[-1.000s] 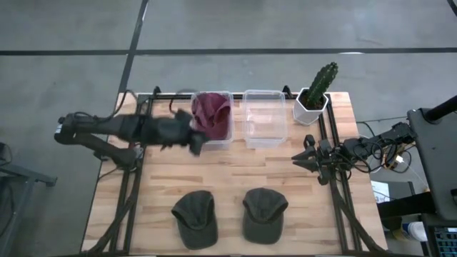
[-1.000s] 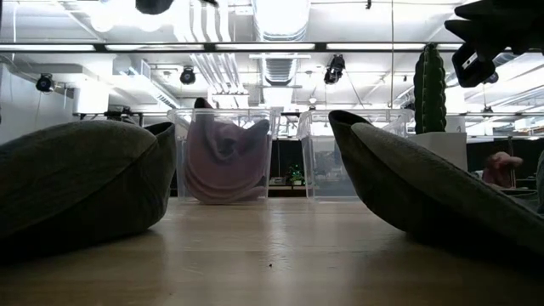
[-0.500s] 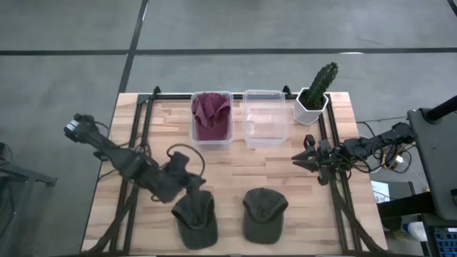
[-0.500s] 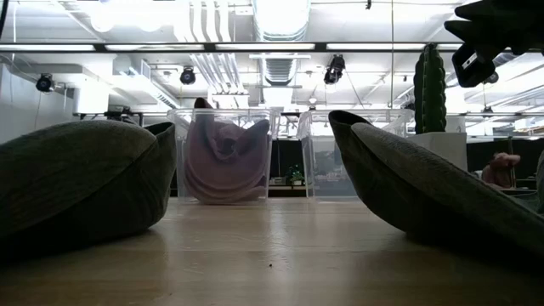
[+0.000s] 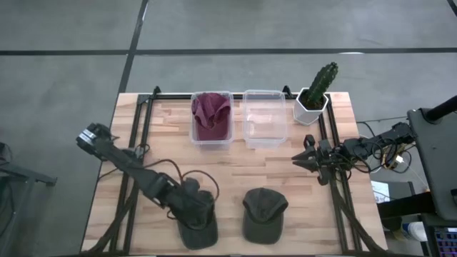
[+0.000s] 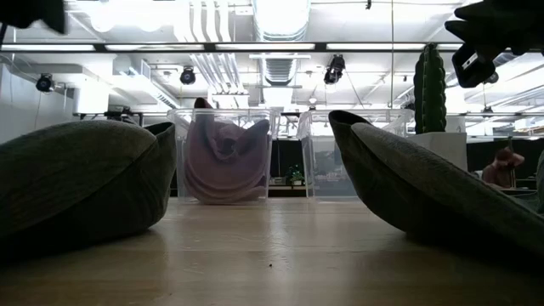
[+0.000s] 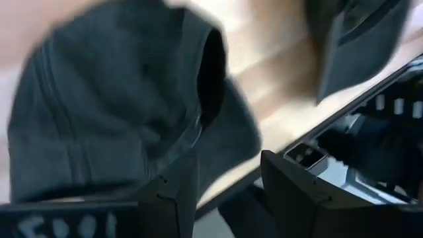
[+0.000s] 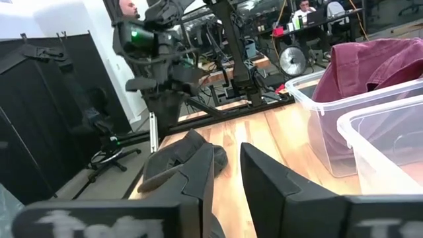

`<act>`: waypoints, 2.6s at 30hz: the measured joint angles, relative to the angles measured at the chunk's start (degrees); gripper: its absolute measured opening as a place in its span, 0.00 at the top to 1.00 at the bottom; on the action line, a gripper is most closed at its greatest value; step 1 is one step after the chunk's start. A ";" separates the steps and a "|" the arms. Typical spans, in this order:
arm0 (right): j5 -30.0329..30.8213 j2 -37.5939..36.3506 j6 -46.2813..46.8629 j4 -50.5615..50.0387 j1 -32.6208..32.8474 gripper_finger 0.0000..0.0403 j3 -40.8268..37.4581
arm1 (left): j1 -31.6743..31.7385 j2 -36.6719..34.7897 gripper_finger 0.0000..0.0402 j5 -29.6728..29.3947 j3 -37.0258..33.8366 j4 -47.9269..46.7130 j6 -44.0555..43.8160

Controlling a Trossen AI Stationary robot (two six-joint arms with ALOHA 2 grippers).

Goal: Pick & Place hat
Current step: Put the left black cap into the right transparent bin

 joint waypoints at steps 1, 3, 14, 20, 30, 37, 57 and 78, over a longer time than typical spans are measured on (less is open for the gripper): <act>0.00 0.00 0.00 -0.07 0.00 0.83 0.00 | -0.36 0.56 0.62 1.33 0.00 0.00 -1.20; 0.00 0.00 0.00 -0.07 0.00 0.83 0.00 | -1.45 1.44 0.62 3.28 0.00 -0.03 -3.11; -0.02 0.00 -0.42 -0.05 -0.01 0.80 0.00 | -10.42 1.24 0.62 3.90 0.00 -2.44 -18.38; 0.00 0.00 -0.31 -0.05 -0.02 0.81 0.00 | -12.83 1.34 0.62 3.66 -0.42 -5.72 -22.70; -0.02 0.00 0.07 0.00 0.01 0.82 0.00 | -12.98 1.34 0.62 3.66 -3.81 -5.70 -22.73; -0.02 0.00 0.26 0.05 -0.01 0.80 0.00 | -12.98 1.34 0.62 3.02 -5.81 -4.61 -22.73; -0.02 0.00 0.26 0.26 0.01 0.81 0.00 | -12.98 1.34 0.62 1.35 -7.39 -2.16 -21.74; -0.02 0.00 0.23 0.26 -0.01 0.82 0.00 | -13.24 1.34 0.62 1.17 -7.41 -0.49 -19.52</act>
